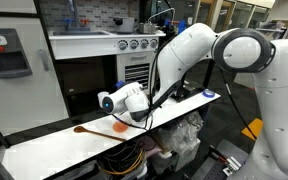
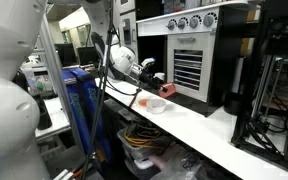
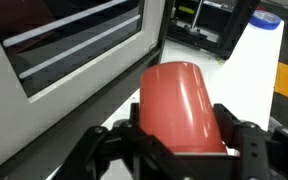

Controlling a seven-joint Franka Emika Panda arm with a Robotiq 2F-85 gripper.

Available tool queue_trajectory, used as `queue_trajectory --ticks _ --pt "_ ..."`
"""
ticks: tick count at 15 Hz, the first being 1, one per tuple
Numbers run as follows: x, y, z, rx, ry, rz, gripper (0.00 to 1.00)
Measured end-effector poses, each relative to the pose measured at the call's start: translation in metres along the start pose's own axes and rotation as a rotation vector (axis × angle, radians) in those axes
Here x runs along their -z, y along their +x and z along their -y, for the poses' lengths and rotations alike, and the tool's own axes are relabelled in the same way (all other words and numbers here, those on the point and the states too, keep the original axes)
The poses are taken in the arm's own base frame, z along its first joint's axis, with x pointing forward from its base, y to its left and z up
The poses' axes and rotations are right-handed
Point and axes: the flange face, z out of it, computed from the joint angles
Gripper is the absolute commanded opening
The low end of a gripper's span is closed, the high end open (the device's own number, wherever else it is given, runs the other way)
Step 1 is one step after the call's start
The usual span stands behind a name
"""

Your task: Pick the pink cup and pour the beans into the bowl

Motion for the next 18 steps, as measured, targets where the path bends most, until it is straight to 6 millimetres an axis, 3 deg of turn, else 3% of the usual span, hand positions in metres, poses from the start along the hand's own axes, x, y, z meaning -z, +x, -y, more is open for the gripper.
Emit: queue_trajectory --ticks 9,18 --pt "0.005 -0.002 0.003 -0.022 0.031 -0.055 0.48" --pt "-0.003 -0.084 0.026 -0.254 0.096 -0.381 0.48"
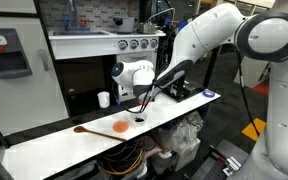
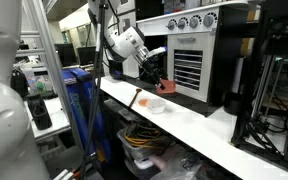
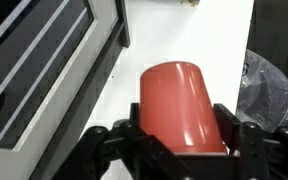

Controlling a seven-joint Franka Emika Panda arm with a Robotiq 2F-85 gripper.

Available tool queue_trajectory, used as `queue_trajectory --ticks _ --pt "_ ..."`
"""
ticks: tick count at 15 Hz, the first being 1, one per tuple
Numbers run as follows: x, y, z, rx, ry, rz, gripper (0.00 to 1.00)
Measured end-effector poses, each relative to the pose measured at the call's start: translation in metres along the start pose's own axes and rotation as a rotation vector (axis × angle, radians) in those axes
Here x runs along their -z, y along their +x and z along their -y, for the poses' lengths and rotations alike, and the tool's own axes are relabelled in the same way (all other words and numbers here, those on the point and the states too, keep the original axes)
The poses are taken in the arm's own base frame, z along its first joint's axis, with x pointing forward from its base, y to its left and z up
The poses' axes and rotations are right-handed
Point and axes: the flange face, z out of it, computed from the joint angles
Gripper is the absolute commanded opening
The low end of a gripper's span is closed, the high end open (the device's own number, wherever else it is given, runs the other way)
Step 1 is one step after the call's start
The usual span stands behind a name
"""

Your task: Pick the pink cup and pour the beans into the bowl

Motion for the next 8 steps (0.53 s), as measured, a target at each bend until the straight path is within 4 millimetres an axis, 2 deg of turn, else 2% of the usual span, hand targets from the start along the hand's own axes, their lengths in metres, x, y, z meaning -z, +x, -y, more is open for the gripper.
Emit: queue_trajectory --ticks 8 --pt "0.005 -0.074 0.036 -0.295 0.074 -0.309 0.48"
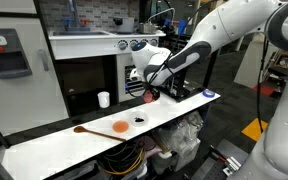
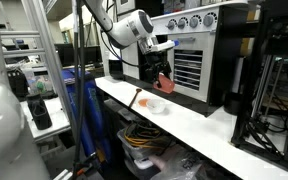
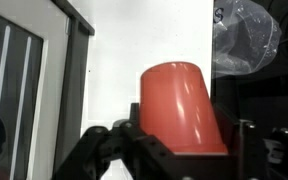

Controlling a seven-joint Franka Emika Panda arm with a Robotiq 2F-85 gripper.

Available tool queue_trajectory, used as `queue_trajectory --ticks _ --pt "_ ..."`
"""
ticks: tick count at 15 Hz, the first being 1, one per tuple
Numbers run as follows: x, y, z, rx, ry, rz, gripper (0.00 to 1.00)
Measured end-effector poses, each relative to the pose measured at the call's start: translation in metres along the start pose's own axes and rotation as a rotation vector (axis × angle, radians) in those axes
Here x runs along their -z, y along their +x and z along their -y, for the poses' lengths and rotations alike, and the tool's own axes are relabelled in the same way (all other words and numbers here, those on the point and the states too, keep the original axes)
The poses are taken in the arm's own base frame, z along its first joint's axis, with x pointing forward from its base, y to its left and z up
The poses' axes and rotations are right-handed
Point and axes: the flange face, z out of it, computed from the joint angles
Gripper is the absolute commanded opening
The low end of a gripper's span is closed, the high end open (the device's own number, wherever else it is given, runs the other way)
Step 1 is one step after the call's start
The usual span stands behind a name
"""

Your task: Pick the pink cup and pour the beans into the bowl

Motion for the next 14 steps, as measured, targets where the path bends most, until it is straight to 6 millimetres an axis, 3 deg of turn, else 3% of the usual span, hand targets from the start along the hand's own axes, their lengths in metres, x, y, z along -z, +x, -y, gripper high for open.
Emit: queue_trajectory --ticks 4,10,14 --pt "-0.002 -0.041 0.015 -0.145 0.019 -0.117 0.48" --pt "-0.036 -0.102 0.046 -0.426 0.036 -0.297 0.48" --pt "-0.051 -0.127 0.068 -0.608 -0.003 -0.408 0.48"
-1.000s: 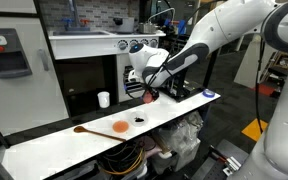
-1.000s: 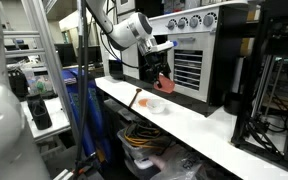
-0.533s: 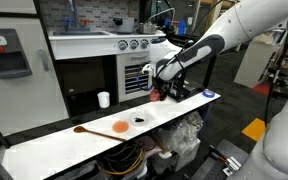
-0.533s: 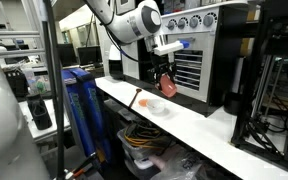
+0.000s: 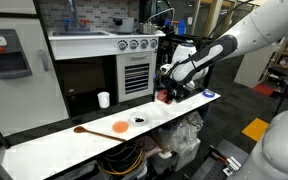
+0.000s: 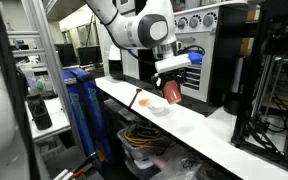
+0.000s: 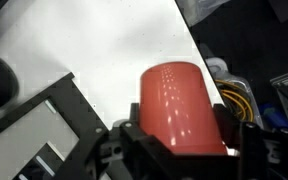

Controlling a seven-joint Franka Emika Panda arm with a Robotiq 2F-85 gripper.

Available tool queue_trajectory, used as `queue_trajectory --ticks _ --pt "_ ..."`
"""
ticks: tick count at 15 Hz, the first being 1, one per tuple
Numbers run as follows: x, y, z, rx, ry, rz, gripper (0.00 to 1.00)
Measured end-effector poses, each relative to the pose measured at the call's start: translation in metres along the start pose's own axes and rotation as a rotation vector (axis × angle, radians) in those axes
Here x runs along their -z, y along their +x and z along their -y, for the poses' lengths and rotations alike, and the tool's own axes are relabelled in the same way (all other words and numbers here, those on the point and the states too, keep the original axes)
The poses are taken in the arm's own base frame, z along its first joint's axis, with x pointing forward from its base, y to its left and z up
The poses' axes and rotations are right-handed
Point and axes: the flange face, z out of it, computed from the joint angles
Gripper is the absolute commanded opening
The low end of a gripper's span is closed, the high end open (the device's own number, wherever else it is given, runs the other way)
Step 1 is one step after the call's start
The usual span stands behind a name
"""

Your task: Pick the pink cup and pour the beans into the bowl

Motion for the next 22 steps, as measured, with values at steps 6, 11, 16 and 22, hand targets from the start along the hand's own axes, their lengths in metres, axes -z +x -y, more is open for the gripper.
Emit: queue_trajectory --ticks 6,11,16,22 --pt "0.0 -0.046 0.005 -0.16 -0.044 -0.208 0.48" --pt "0.009 -0.075 0.01 -0.227 -0.047 -0.394 0.48" --pt "0.005 -0.099 0.011 -0.24 -0.066 -0.5 0.48" --pt "-0.016 -0.11 0.017 -0.145 -0.052 -0.589 0.48"
